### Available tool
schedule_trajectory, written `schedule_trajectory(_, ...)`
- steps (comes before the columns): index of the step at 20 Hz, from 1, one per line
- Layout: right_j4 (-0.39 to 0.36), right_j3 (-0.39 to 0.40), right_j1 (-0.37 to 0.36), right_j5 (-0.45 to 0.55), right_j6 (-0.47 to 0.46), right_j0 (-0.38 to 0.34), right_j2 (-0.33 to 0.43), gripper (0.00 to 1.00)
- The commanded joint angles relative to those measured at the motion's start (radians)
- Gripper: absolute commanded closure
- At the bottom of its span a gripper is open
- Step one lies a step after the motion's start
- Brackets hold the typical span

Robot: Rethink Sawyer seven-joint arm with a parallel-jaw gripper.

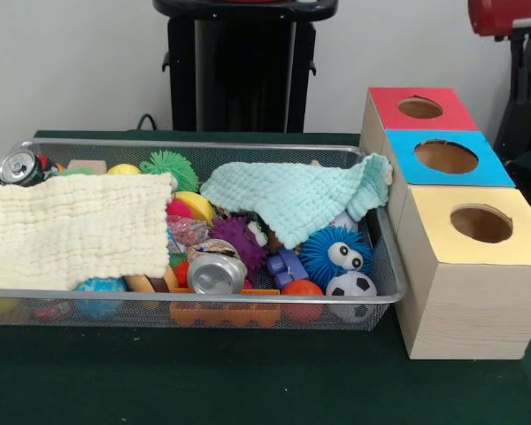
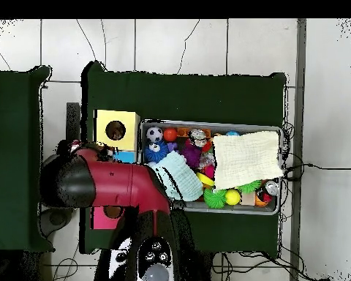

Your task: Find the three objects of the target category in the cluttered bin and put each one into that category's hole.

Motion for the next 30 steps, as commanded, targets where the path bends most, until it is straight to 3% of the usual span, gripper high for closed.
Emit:
schedule_trajectory(1,-0.056,0.019,-0.024,0.085,0.094,-0.014,-0.004,1.00)
schedule_trajectory(5,-0.075,0.016,-0.036,0.103,0.066,-0.030,-0.009,1.00)
schedule_trajectory(11,-0.106,0.054,-0.091,0.152,-0.080,-0.150,0.032,1.00)
schedule_trajectory(24,-0.216,0.088,-0.151,0.213,-0.327,-0.476,0.229,1.00)
schedule_trajectory(30,-0.295,0.082,-0.124,0.193,-0.343,-0.587,0.324,1.00)
